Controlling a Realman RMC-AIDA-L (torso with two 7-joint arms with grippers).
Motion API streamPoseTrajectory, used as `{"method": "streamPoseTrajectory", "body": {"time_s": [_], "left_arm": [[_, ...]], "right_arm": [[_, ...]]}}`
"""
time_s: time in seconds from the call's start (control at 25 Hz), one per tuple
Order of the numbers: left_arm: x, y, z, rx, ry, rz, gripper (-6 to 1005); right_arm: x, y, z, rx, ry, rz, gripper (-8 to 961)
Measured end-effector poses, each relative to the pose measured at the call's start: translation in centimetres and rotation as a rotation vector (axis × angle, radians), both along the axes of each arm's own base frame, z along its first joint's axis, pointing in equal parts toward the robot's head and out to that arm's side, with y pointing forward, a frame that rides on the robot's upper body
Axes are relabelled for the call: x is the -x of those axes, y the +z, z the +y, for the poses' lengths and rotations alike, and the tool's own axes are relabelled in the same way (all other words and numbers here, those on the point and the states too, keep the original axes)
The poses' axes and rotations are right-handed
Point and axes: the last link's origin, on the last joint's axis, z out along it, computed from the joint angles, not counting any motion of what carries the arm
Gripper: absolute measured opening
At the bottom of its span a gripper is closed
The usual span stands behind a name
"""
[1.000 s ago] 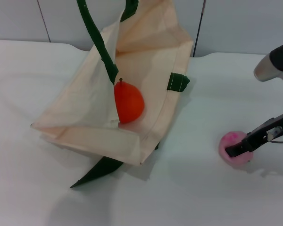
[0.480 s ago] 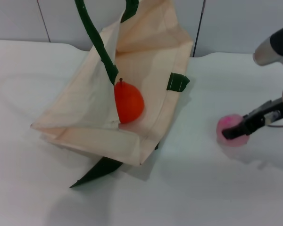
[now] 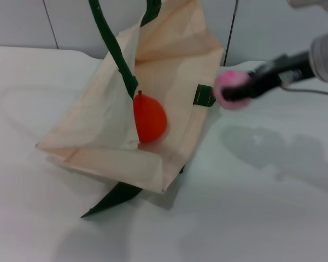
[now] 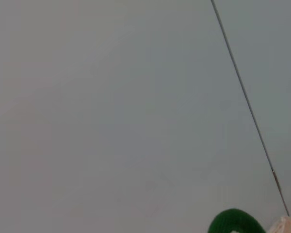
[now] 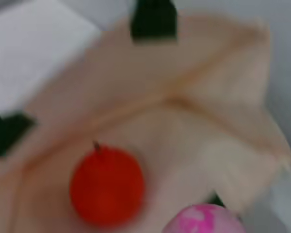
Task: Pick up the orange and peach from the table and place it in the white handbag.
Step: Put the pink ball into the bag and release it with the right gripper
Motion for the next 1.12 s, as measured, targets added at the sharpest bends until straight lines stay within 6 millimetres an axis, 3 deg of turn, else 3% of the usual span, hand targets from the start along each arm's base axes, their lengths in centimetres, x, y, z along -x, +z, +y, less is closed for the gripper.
{"method": "streamPoseTrajectory", "body": {"time_s": [0.6, 1.12], "left_arm": [[-2.1, -2.4, -0.5, 0.063, -0.064, 0.017, 128], [-3.5, -3.3, -0.9, 0.085, -0.1, 0.02, 129]], "right_arm": [[3.7, -2.7, 3.1, -0.07, 0.131, 0.096, 638], [2.8, -4.1, 4.4, -0.077, 0.144, 0.09, 636]]}}
